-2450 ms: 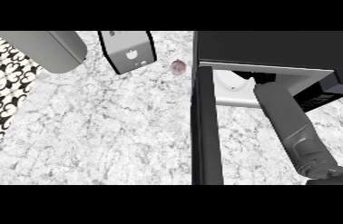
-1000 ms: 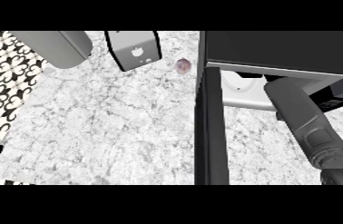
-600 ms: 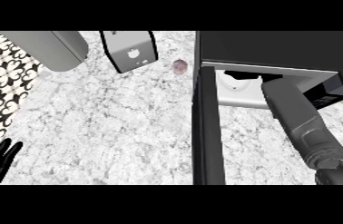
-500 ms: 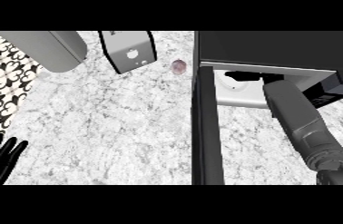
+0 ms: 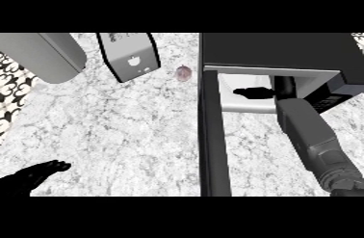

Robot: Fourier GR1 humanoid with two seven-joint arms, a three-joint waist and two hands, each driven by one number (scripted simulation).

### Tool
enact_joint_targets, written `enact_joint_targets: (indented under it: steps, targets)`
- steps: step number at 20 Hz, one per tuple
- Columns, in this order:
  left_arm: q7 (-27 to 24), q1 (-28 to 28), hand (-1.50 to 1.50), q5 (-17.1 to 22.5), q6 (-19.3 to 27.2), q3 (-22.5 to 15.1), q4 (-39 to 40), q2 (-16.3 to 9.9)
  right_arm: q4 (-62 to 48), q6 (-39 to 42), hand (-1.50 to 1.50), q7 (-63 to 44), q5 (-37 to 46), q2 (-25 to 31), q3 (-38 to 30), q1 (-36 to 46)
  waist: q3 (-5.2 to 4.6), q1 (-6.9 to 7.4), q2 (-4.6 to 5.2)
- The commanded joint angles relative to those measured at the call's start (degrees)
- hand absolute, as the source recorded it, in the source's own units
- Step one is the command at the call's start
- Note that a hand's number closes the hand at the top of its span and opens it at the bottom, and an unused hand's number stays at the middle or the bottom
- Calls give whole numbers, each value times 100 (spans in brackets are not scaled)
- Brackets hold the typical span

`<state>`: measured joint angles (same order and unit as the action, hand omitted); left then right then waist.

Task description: Pick up the milk, place it into the microwave and close the microwave

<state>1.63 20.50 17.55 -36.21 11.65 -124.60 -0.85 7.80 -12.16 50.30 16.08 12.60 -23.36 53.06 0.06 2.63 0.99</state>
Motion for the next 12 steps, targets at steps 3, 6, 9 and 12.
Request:
enact_joint_targets:
  steps: [3, 6, 9, 12]
  targets:
    - [529, 21, 150, 143, 106, -445, -360, 48, 45, 1175, -150, 423, -281, -81, -125, -615, 3, -193, -73]
    - [367, -354, 150, -239, 277, -583, 91, 83, 183, 1497, -150, 460, -412, -231, -142, -816, -4, -274, -97]
    - [541, -213, 150, -338, 490, -1149, -39, 84, 317, 1968, -150, 633, -399, -4, -42, -1244, -5, -320, -115]
    - [695, -130, 150, -548, 726, -1543, -183, 85, 564, 1728, -150, 657, -469, -420, 14, -1578, -9, -370, -143]
